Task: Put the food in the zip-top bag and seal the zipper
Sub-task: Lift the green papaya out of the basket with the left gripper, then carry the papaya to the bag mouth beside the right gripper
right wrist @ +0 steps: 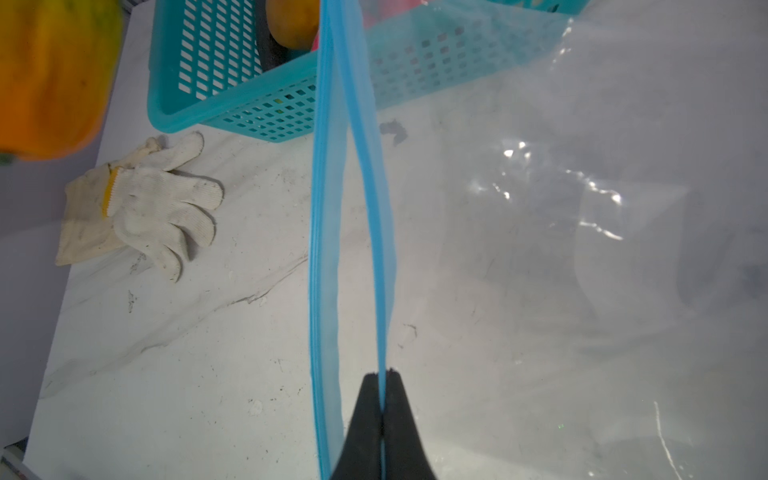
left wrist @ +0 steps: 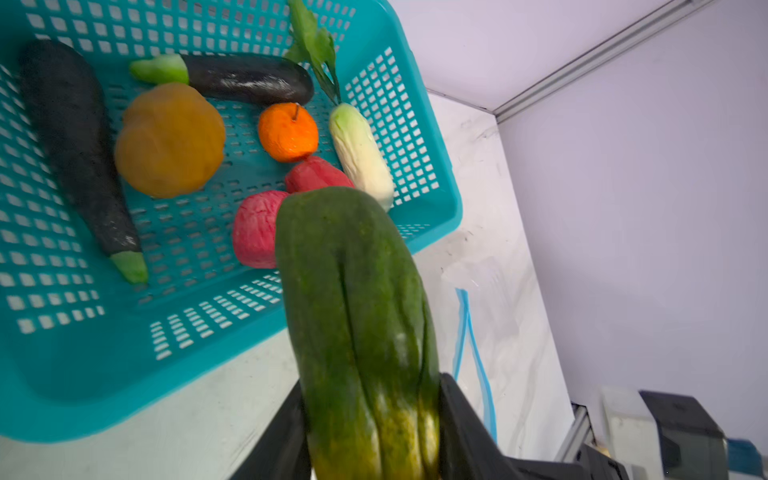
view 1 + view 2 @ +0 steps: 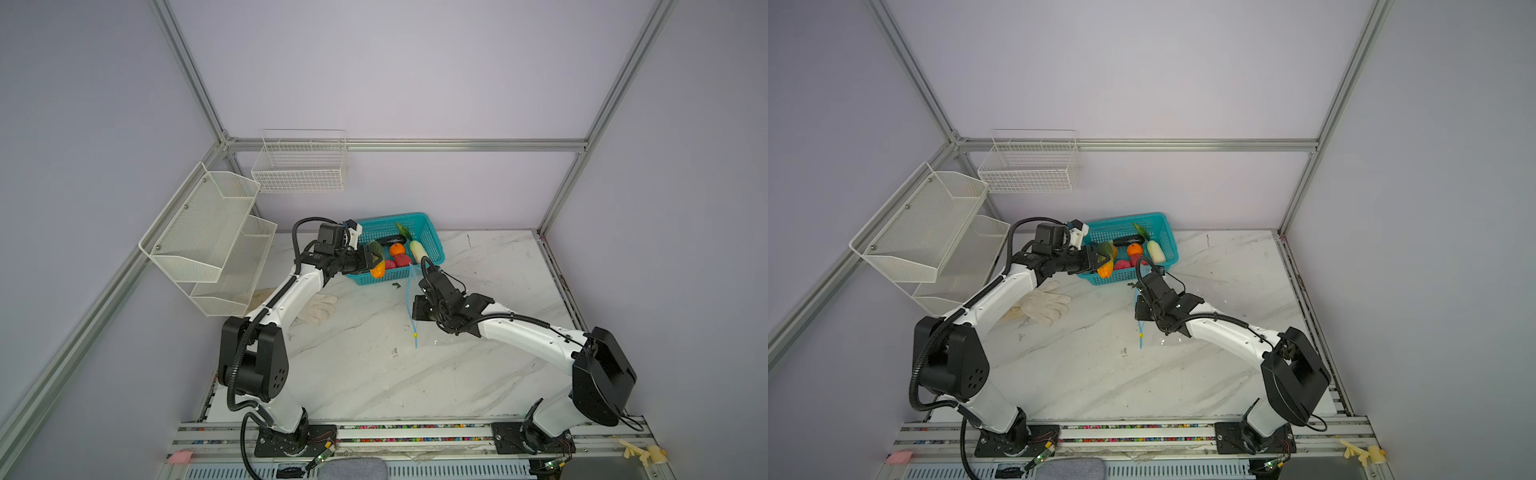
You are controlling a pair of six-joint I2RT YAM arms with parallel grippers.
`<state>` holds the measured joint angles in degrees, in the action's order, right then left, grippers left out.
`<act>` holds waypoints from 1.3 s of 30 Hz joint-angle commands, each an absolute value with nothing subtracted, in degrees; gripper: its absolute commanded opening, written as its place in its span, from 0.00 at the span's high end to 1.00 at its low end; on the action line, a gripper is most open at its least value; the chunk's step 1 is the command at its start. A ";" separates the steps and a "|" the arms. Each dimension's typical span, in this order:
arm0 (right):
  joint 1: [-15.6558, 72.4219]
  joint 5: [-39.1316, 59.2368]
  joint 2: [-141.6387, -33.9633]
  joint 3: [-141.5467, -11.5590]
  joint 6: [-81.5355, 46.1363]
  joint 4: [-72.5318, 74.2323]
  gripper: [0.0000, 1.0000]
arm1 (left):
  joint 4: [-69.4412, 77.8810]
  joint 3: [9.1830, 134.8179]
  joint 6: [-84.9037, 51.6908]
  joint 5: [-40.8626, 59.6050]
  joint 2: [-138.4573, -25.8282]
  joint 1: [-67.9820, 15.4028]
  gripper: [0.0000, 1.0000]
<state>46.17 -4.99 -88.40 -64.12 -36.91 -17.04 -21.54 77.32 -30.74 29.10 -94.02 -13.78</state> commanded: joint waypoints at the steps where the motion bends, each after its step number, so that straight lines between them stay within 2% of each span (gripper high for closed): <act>1: 45.46 -2.96 -86.60 -63.19 -37.96 -14.44 1.00 | -11.21 71.28 -36.58 36.76 -89.77 -14.01 0.63; 18: 43.18 2.81 -86.27 -62.80 -39.54 -12.14 1.00 | 8.12 58.78 -46.19 43.19 -83.46 -18.88 0.67; 28: 40.62 9.00 -86.40 -61.61 -41.12 -8.92 1.00 | 17.28 53.54 -49.24 41.00 -85.15 -21.86 0.70; 39: 38.54 13.46 -85.81 -59.89 -44.71 -5.58 1.00 | 19.82 50.61 -50.95 35.07 -85.50 -24.25 0.70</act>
<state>39.35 11.53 -87.72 -60.82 -42.41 -8.16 16.16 53.41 -49.71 37.67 -85.93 -23.86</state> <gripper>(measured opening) 0.045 0.384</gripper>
